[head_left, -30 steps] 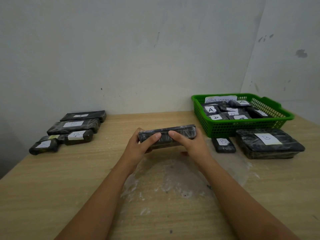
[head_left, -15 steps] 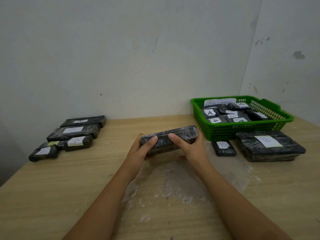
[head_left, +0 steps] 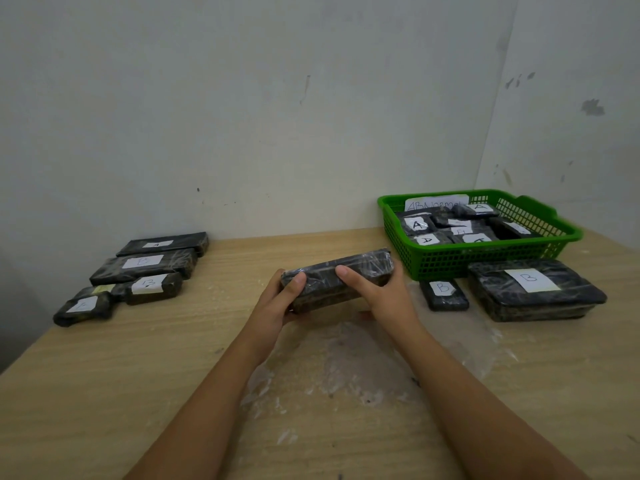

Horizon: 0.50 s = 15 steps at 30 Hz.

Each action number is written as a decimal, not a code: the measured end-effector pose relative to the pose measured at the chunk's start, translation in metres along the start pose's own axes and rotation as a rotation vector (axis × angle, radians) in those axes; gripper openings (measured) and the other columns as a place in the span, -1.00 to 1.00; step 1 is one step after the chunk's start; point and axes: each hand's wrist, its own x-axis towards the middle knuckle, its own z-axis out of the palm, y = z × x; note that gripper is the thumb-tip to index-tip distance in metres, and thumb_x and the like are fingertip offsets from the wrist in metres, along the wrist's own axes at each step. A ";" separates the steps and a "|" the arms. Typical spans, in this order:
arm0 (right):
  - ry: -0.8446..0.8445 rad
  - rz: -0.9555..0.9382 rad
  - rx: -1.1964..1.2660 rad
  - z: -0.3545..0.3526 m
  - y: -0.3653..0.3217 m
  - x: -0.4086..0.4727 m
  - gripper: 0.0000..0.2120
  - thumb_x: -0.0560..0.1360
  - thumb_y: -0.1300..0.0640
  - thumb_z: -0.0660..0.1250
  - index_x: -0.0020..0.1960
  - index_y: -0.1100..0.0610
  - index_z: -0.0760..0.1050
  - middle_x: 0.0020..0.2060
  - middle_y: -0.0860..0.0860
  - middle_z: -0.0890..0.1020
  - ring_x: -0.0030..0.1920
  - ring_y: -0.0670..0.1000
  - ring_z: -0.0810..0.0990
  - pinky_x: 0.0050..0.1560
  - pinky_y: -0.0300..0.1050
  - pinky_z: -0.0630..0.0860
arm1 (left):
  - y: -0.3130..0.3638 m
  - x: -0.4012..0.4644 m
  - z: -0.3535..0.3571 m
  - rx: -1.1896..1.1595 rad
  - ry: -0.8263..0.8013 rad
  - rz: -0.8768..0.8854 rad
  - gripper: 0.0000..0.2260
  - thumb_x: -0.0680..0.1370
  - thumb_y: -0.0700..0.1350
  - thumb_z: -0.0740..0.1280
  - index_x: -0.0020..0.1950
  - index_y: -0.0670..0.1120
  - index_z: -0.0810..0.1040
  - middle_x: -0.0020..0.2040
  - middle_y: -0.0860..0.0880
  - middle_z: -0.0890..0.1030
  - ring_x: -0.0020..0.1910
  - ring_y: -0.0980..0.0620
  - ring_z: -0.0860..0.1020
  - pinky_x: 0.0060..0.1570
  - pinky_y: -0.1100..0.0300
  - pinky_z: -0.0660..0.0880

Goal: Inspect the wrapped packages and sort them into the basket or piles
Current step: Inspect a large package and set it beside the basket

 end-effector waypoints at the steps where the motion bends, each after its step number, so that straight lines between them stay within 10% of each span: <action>1: -0.001 -0.006 0.004 0.000 0.000 0.000 -0.14 0.23 -0.29 0.61 0.38 -0.13 0.26 0.05 -0.33 0.50 0.04 -0.25 0.52 -0.04 -0.25 0.51 | 0.000 0.000 0.000 0.003 0.001 0.005 -0.65 0.52 0.16 0.34 0.20 -0.01 0.57 0.13 0.00 0.71 0.19 -0.03 0.65 0.22 -0.11 0.58; 7: -0.010 -0.010 0.006 0.002 0.004 -0.001 -0.01 0.15 -0.43 0.61 0.43 -0.20 0.26 0.13 -0.30 0.56 0.15 -0.16 0.58 0.15 0.17 0.65 | 0.003 -0.001 0.000 0.017 0.029 0.030 -0.57 0.46 0.21 0.36 0.22 -0.01 0.56 0.09 0.03 0.71 0.12 0.06 0.67 0.14 0.00 0.58; 15: 0.012 -0.028 0.018 0.010 0.006 -0.005 -0.28 0.12 -0.42 0.62 0.15 -0.39 0.32 0.01 -0.30 0.63 0.07 -0.13 0.66 0.08 0.18 0.67 | 0.003 -0.001 0.002 0.114 0.130 0.121 -0.59 0.41 0.17 0.49 0.06 -0.08 0.55 -0.02 -0.12 0.67 0.07 -0.11 0.67 0.17 -0.16 0.60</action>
